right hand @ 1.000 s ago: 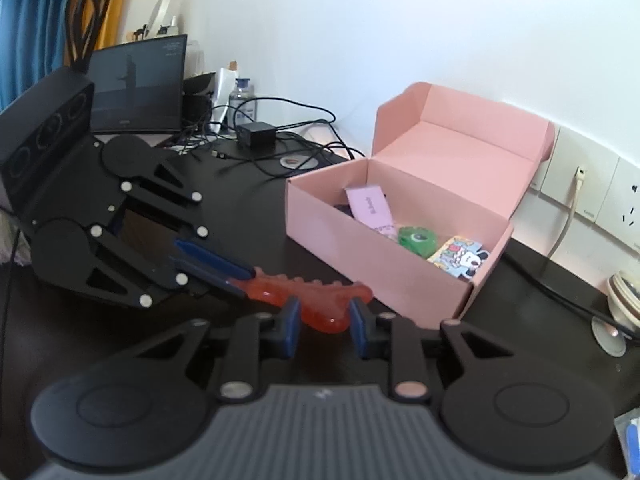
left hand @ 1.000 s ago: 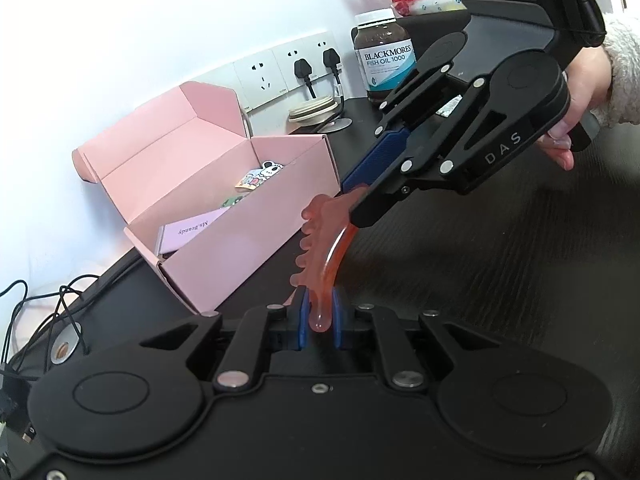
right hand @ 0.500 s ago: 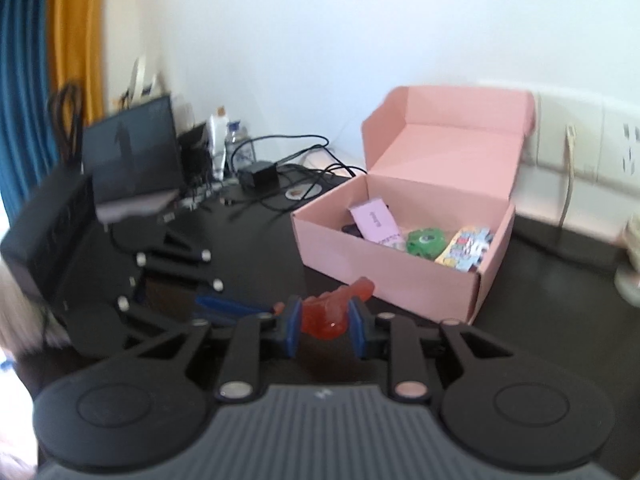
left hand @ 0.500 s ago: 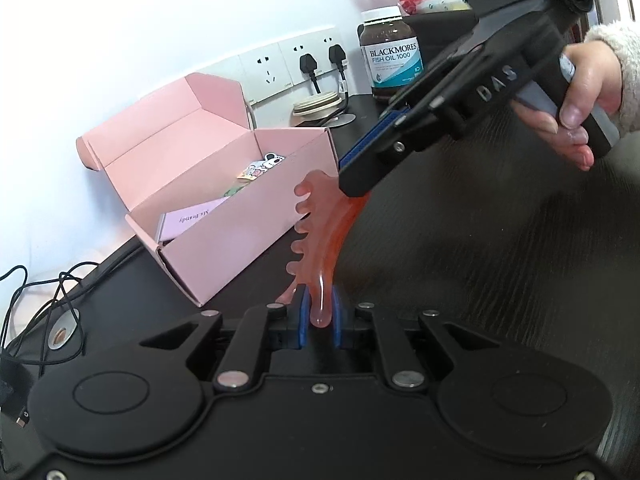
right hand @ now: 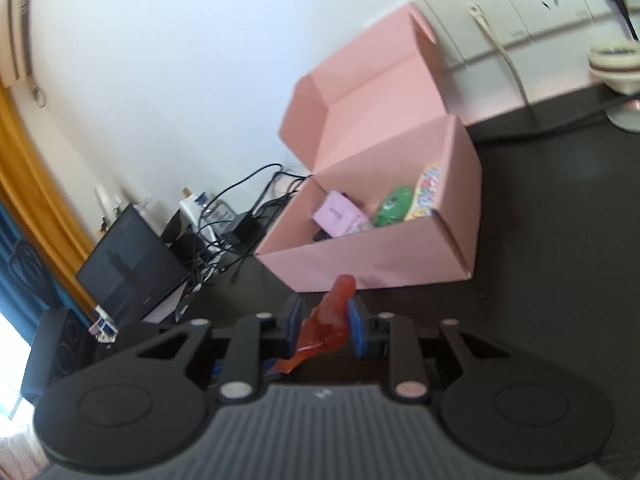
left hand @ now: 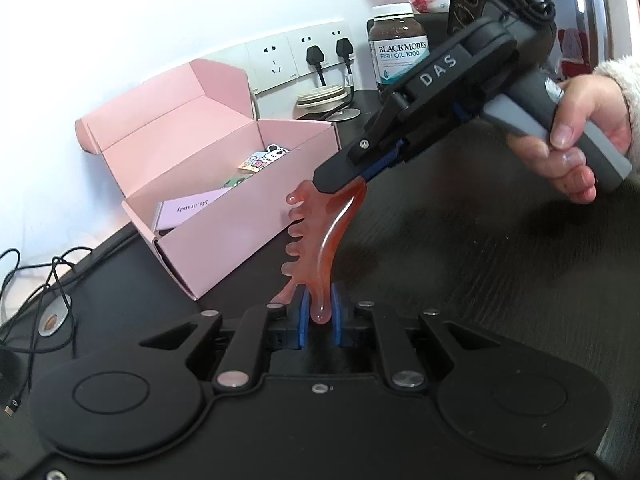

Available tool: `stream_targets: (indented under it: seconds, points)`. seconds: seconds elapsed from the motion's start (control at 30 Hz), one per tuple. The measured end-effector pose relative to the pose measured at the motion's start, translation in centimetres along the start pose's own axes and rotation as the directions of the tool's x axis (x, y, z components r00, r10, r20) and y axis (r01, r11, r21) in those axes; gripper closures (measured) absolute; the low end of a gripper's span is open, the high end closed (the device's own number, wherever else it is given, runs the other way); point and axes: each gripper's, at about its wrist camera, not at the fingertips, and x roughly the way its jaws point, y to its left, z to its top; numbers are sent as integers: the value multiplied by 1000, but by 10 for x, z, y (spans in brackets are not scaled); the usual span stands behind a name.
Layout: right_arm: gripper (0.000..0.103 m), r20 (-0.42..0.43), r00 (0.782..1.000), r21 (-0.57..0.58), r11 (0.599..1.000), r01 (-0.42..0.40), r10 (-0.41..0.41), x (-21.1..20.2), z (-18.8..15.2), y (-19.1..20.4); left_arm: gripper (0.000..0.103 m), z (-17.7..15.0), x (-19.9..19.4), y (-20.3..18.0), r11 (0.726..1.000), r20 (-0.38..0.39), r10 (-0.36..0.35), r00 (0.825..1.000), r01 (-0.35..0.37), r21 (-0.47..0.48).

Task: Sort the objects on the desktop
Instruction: 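Open the left gripper while the right gripper lifts the comb away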

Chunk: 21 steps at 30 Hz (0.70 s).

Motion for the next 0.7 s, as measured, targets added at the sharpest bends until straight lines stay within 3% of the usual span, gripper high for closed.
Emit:
stream_targets:
  seconds: [0.47,0.7]
  points:
    - [75,-40,999,192,981,22,-15,18,0,-24,92,1,0,-4,1000,-1,13,1000,-13,24]
    - [62,-29,999,203,979,24,-18,20,1,-17,92,1,-1,-7,999,1,20,1000,-20,32]
